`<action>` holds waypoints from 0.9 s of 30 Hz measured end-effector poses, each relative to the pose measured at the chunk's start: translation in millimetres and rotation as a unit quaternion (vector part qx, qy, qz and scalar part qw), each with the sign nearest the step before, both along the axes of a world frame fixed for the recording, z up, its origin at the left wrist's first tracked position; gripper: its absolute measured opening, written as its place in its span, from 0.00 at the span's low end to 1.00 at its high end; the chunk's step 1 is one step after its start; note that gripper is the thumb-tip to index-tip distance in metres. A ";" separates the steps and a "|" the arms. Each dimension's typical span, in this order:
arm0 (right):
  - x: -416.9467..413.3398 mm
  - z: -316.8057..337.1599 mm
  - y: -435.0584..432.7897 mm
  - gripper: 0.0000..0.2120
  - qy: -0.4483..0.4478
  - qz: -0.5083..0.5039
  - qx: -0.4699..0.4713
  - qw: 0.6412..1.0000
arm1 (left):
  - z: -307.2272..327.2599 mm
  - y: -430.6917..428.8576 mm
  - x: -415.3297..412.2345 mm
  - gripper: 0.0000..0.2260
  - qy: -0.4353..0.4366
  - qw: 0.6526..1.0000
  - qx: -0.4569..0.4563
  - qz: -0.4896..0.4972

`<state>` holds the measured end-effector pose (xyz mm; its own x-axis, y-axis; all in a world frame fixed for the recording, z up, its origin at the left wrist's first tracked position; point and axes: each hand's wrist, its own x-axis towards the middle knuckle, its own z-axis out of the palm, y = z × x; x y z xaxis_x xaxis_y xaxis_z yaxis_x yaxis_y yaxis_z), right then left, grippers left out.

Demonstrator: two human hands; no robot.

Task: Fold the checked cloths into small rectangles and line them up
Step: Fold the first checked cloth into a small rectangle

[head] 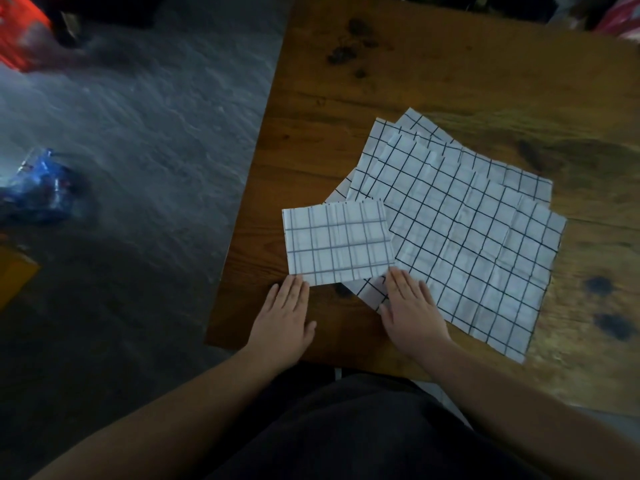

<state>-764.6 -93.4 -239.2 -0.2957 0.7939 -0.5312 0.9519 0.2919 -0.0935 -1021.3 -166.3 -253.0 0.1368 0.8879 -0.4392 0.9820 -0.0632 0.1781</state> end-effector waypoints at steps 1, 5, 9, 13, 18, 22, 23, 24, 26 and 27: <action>-5.8 2.0 0.1 0.31 0.008 0.004 0.004 1.000 | 2.4 2.4 6.2 0.34 -0.006 1.000 0.000 0.001; -38.4 3.6 -1.9 0.31 0.040 0.098 0.006 0.994 | 10.9 22.0 38.9 0.34 -0.025 0.999 0.004 -0.031; -48.6 -4.5 0.8 0.32 0.022 0.128 -0.009 0.991 | 4.2 32.9 51.6 0.33 -0.015 0.999 -0.018 -0.030; -31.8 -9.4 5.6 0.30 0.035 0.134 0.005 0.990 | -4.5 24.8 37.6 0.35 0.004 0.999 -0.013 -0.045; 8.4 -11.2 12.8 0.30 -0.004 0.047 -0.001 0.999 | -4.9 0.5 1.8 0.36 0.007 0.999 -0.026 -0.030; 20.0 -6.8 13.2 0.31 0.016 0.013 -0.006 1.000 | -0.9 -3.9 -8.3 0.38 0.004 0.999 -0.038 -0.030; 16.3 -4.2 13.8 0.30 0.057 -0.021 0.002 0.998 | 1.1 -2.3 -7.0 0.37 -0.002 0.999 -0.034 -0.025; 10.5 -0.1 15.2 0.29 0.112 -0.076 0.014 0.991 | 3.7 0.1 -4.6 0.36 -0.012 0.999 -0.025 -0.016; -3.9 9.4 22.3 0.23 0.216 -0.215 0.036 0.952 | 9.3 6.0 2.5 0.32 -0.044 0.999 0.017 -0.002; -10.9 12.3 27.3 0.20 0.243 -0.276 0.042 0.929 | 12.1 9.6 6.6 0.30 -0.062 0.997 0.038 -0.001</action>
